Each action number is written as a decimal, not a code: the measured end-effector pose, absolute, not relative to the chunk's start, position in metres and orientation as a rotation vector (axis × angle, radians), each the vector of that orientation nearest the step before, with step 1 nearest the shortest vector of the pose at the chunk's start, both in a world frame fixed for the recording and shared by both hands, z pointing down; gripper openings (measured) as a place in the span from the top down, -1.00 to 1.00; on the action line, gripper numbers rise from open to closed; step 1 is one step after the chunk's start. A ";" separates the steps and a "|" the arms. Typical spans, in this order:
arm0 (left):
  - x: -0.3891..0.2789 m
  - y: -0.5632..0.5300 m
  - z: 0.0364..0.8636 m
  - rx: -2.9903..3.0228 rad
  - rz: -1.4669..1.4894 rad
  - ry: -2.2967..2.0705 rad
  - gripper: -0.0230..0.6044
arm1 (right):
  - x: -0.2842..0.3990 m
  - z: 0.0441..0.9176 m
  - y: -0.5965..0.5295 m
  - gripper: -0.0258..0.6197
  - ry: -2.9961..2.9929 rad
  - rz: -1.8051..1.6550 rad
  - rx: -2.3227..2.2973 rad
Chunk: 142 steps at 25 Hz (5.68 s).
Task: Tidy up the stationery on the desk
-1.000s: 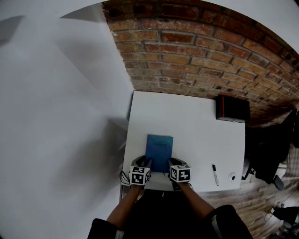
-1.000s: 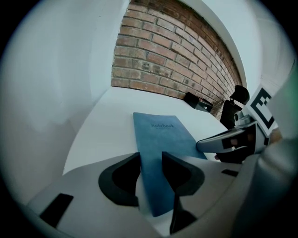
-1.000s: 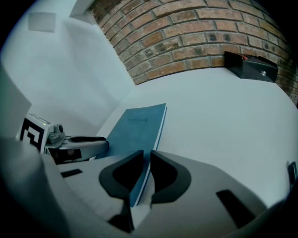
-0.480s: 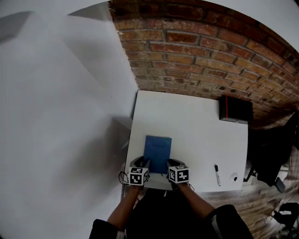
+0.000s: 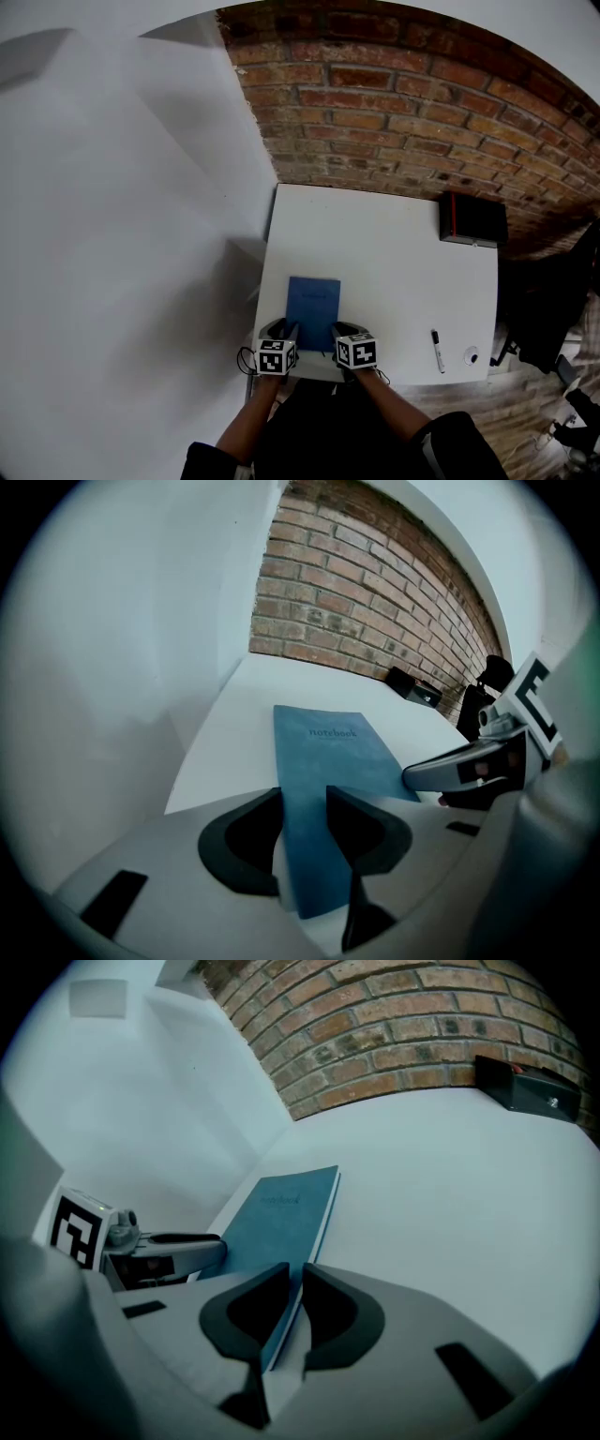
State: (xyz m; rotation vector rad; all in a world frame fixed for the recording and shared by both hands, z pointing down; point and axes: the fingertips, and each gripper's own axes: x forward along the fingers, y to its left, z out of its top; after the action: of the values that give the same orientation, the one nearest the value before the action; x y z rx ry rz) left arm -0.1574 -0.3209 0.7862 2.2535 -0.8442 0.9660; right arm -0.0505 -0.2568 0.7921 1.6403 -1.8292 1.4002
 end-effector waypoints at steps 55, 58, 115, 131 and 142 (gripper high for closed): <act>0.007 -0.218 0.690 2.758 0.866 -0.323 0.86 | 0.072 0.681 -0.142 0.85 -1.665 1.002 2.210; 0.026 -0.208 0.691 2.760 0.874 -0.294 0.86 | 0.088 0.683 -0.130 0.85 -1.643 1.009 2.221; 0.079 -0.132 0.720 2.611 1.020 -0.387 0.86 | 0.190 0.796 0.001 0.66 -1.442 1.064 1.792; 0.060 -0.143 0.721 2.605 1.015 -0.370 0.85 | 0.184 0.791 -0.003 0.68 -1.408 1.192 1.896; 0.047 -0.153 0.719 2.607 0.996 -0.369 0.85 | 0.185 0.781 -0.016 0.68 -1.366 1.293 2.033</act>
State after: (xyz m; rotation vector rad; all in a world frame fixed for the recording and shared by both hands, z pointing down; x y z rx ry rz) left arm 0.0473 -0.1533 0.7189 2.6068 -0.3692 0.9960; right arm 0.1852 -0.0164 0.7809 2.0334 -1.3662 1.2931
